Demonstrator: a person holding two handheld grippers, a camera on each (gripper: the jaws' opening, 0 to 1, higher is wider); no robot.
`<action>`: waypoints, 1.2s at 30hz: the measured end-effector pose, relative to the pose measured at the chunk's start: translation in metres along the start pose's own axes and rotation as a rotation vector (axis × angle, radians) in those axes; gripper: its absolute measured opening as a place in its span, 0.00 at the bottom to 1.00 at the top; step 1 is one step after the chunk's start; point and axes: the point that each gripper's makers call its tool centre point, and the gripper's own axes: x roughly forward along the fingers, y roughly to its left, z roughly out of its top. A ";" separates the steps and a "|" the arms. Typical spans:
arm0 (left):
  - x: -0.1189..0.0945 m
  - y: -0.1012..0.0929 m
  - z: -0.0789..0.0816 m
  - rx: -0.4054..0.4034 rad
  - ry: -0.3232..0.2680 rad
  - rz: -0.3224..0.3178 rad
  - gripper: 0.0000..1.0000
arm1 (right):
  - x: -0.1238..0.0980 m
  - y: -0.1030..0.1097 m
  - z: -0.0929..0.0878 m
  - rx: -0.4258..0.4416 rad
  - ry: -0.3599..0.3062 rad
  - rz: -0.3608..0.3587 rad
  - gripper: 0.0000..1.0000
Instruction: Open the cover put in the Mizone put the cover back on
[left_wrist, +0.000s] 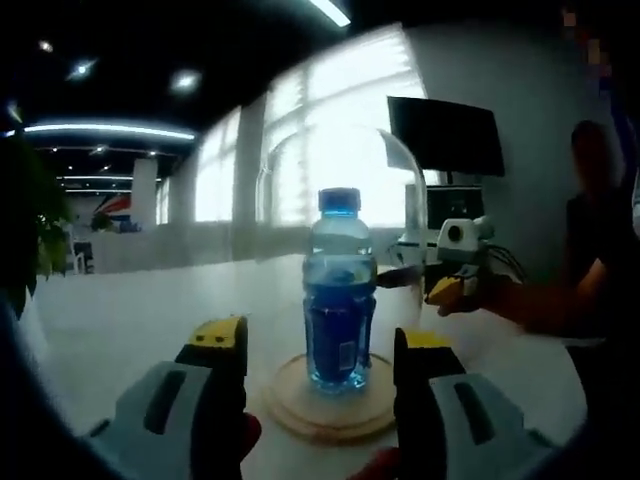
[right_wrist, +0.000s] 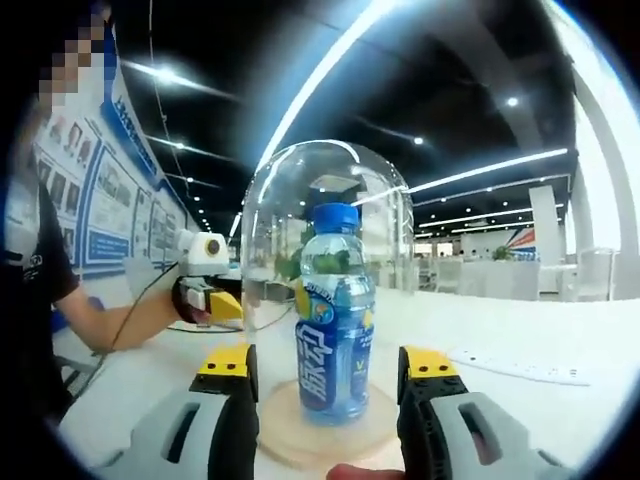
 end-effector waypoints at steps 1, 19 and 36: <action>0.000 0.000 -0.001 -0.003 0.004 -0.001 0.48 | 0.000 0.000 0.000 0.000 0.000 0.001 0.48; 0.001 -0.003 -0.007 -0.013 0.029 -0.013 0.47 | -0.002 -0.001 0.005 0.009 -0.022 -0.006 0.48; 0.001 -0.006 -0.011 -0.004 0.050 -0.020 0.48 | -0.004 -0.005 0.005 0.016 -0.030 -0.015 0.48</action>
